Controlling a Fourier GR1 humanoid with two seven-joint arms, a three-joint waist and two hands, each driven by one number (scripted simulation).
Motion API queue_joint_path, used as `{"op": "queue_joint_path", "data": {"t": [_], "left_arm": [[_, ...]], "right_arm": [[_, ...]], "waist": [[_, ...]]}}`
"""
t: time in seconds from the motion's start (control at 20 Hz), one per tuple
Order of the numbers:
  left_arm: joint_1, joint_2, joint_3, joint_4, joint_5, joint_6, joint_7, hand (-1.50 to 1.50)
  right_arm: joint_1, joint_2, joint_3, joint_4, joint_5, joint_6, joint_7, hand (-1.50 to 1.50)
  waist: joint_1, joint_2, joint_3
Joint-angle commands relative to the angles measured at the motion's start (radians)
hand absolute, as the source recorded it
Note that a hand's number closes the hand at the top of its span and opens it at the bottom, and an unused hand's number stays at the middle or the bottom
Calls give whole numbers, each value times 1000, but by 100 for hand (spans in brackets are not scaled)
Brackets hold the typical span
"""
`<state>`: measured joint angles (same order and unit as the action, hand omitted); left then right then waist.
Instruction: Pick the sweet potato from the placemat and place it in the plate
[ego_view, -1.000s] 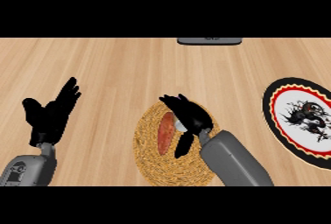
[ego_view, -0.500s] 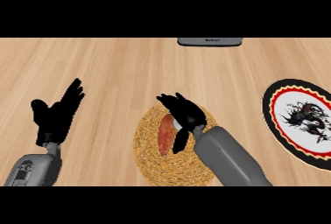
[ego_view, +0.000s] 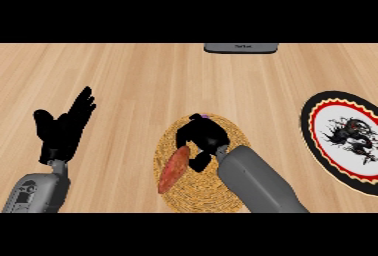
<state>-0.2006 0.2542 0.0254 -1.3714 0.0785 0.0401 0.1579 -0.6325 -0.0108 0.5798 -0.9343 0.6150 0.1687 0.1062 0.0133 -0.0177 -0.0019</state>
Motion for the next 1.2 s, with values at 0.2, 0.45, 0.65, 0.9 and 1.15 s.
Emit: {"op": "queue_joint_path", "data": {"t": [0.2, 0.45, 0.65, 0.9, 1.15], "left_arm": [[55, -11, 0, -58, -31, 2, 13, 0], [51, -58, -20, -35, -64, 59, -12, 0], [81, -16, 18, -45, -26, 16, -9, 0], [77, 24, 66, -5, 14, -34, -38, 0], [56, -15, 27, -87, -15, 23, 53, 0]], "right_arm": [[-10, 10, 34, 13, -56, -105, 53, 150], [88, -48, -37, -81, 100, -259, 192, 150], [64, -100, -120, -127, 177, -365, 402, 150], [71, -163, -148, -261, 354, -595, 496, 150], [124, -253, -186, -450, 516, -604, 691, 150]], "waist": [[0, 19, 2], [-29, 12, 2], [-38, 5, 1], [-51, 4, 0], [-54, 1, 2]]}}
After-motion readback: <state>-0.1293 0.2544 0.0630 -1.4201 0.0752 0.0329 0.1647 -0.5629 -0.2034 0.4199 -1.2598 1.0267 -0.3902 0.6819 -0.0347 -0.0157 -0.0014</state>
